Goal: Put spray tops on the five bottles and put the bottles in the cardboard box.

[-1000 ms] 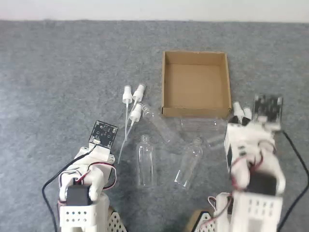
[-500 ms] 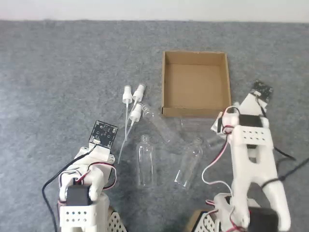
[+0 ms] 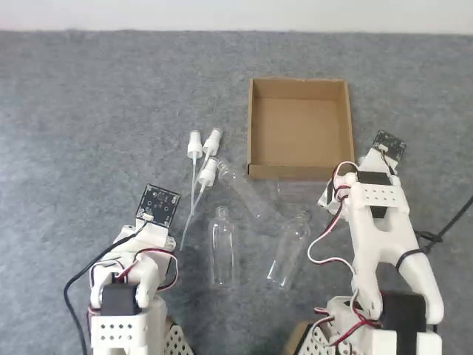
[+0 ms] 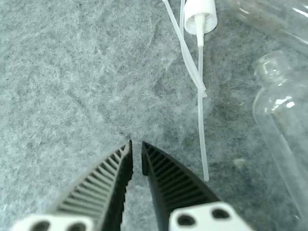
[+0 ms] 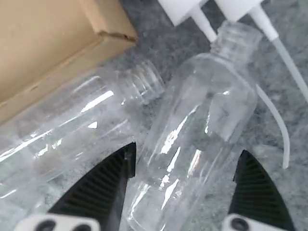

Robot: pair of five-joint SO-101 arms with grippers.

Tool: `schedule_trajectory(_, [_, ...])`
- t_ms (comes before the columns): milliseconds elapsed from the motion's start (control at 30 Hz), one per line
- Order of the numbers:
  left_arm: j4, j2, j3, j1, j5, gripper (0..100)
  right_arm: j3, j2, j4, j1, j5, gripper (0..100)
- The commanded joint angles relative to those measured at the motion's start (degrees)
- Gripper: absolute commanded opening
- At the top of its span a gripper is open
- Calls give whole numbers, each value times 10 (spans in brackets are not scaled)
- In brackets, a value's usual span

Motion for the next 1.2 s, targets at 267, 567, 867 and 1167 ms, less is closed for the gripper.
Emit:
schedule_trajectory(267, [2,-11,-6,0,-3,27,-32,1,-3,21,-3,92])
schedule_trajectory(567, [2,-11,-6,1,-3,27,-61,-22,56,74,74,90])
schedule_trajectory(867, [2,-11,-6,2,-3,27,-222,-87,232,77,253,87])
schedule_trajectory(1167, [2,-11,-6,2,-3,27,-328,-88,328,202,589,87])
